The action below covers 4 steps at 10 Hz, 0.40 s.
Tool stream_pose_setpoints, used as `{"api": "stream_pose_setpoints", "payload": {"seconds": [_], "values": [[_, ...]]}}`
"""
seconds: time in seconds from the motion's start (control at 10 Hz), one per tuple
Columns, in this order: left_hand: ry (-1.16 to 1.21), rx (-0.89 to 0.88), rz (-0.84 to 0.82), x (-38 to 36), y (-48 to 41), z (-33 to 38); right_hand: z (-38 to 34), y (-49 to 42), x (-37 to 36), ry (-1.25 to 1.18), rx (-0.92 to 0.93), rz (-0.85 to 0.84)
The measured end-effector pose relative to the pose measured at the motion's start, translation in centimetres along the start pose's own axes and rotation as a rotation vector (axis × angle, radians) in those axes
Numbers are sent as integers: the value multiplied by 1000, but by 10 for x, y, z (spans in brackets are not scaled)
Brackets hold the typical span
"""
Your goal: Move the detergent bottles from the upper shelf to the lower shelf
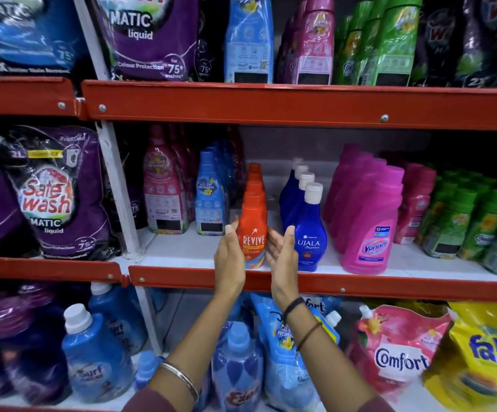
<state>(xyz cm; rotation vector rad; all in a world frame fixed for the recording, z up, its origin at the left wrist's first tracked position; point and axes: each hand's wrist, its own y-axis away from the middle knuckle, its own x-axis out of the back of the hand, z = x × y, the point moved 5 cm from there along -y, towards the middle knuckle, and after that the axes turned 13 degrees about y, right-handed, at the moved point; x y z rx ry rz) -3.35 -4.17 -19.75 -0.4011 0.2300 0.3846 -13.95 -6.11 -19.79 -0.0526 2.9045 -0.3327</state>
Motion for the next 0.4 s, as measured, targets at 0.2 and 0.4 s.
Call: {"api": "stream_pose_setpoints", "payload": {"seconds": [0.2, 0.4], "values": [[-12, 13, -37, 0, 0, 0, 4, -2, 2, 24, 6, 34], [-39, -18, -43, 2, 5, 10, -2, 6, 7, 40, -4, 31]]}}
